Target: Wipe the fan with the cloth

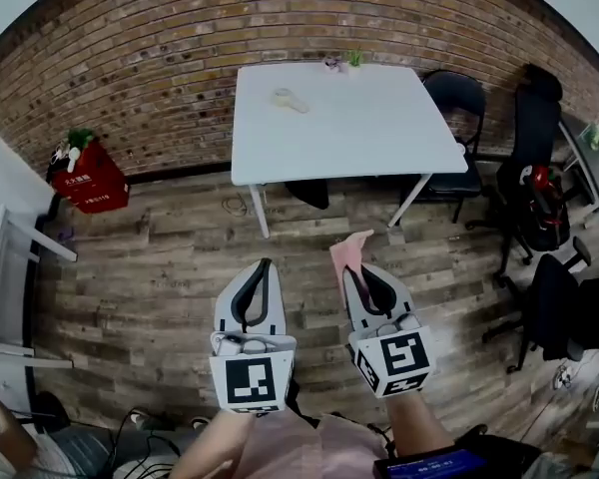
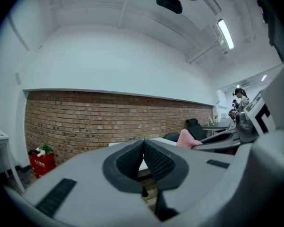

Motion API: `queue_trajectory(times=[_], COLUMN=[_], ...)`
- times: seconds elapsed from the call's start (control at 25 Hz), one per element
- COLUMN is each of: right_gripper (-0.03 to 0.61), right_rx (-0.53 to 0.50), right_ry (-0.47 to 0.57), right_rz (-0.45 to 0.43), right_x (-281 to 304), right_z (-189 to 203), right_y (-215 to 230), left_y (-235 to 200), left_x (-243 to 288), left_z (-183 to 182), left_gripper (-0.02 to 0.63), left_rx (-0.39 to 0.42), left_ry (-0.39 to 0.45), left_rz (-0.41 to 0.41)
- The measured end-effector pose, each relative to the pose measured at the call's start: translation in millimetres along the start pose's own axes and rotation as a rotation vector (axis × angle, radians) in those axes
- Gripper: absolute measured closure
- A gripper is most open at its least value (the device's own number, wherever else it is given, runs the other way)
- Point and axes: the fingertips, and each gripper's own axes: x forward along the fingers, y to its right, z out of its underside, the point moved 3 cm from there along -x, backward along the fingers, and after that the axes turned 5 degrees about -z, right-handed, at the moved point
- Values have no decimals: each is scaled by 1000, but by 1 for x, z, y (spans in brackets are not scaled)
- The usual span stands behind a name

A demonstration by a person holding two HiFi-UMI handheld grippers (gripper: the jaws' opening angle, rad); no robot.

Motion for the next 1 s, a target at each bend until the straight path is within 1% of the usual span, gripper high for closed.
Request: queue_trajectory(times=[0.24, 0.4, 0.52, 0.6, 0.72, 0.88, 1.0], right_gripper=[535, 535, 535, 535, 535, 535, 535], right_rx=[-20, -21, -16, -17, -19, -9, -12], right_ry=[24, 30, 30, 28, 24, 22, 10], right_rz=[43, 59, 66, 69, 74, 72, 68], right_x=[61, 88, 101, 108, 119, 140, 161], right_z=[-33, -48, -55, -56, -56, -52, -48], right_y=[24, 36, 44, 51, 68, 100, 129], left_y=[-33, -46, -51, -51, -49, -39, -32], left_x=[65, 93, 112, 123, 140, 170, 202], left_z=[-17, -21, -23, -19, -2, 16, 24], left_gripper=[601, 601, 601, 601, 601, 601, 601], left_rx=[12, 35, 15, 16, 47, 49, 52], left_ry=[35, 20, 24, 14, -28, -75, -88], left_rz=[26, 43, 45, 48, 51, 40, 22])
